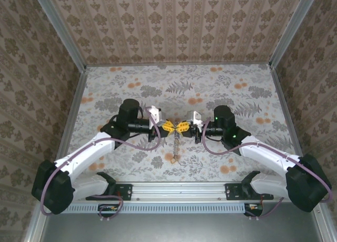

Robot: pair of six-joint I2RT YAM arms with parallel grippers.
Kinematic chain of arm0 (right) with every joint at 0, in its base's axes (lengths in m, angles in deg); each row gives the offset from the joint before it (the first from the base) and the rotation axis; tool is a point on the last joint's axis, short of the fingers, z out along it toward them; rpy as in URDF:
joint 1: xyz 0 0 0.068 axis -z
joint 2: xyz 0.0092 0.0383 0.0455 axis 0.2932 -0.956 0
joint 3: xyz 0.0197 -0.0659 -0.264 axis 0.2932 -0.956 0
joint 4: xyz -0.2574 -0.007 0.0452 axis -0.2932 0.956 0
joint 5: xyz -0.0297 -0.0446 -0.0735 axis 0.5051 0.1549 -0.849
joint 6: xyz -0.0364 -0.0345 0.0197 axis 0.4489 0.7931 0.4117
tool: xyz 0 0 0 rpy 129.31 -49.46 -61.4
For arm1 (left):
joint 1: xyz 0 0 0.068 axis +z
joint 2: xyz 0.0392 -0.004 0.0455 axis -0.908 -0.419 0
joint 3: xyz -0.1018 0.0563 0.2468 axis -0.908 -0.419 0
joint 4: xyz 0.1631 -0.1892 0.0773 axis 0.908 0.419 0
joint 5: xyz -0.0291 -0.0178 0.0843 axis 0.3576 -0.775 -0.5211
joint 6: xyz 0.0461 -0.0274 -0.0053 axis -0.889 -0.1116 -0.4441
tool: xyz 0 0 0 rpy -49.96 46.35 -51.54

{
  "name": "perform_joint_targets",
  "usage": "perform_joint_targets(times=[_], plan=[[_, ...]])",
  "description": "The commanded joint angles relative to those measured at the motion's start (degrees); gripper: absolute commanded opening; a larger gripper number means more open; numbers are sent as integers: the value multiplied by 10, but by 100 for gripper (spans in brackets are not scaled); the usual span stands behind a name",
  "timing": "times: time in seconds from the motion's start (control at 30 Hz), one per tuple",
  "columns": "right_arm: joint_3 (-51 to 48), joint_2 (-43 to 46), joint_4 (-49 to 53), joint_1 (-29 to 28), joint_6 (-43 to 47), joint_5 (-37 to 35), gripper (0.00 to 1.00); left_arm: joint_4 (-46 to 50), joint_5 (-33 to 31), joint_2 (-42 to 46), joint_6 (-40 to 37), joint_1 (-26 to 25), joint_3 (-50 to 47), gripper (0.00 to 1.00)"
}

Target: Put the keys on the keyring

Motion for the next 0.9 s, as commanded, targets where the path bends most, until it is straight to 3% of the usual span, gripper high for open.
perform_joint_targets(times=[0.0,0.03,0.17,0.23,0.43,0.53,0.63,0.77,0.87], plan=[[12,-4,-48,-3,-14,13,0,-6,19,-5,-3,-5,17,5],[11,-4,-51,-2,-17,13,0,-5,21,-5,-5,-5,17,0],[10,-5,-43,-1,-12,5,0,-1,13,6,-6,-3,13,0],[9,1,-21,-1,1,-22,22,29,-15,22,-13,1,17,0],[27,17,33,1,6,-130,44,165,-65,101,-42,58,39,0],[59,-10,60,5,-71,-200,44,265,-89,136,-79,102,63,0],[84,-47,69,12,-191,-271,43,352,-113,154,-87,180,89,0],[149,-122,151,11,-303,-317,40,379,-118,188,-54,268,89,0],[191,-202,193,-18,-309,-325,39,395,-117,204,-26,331,95,0]])
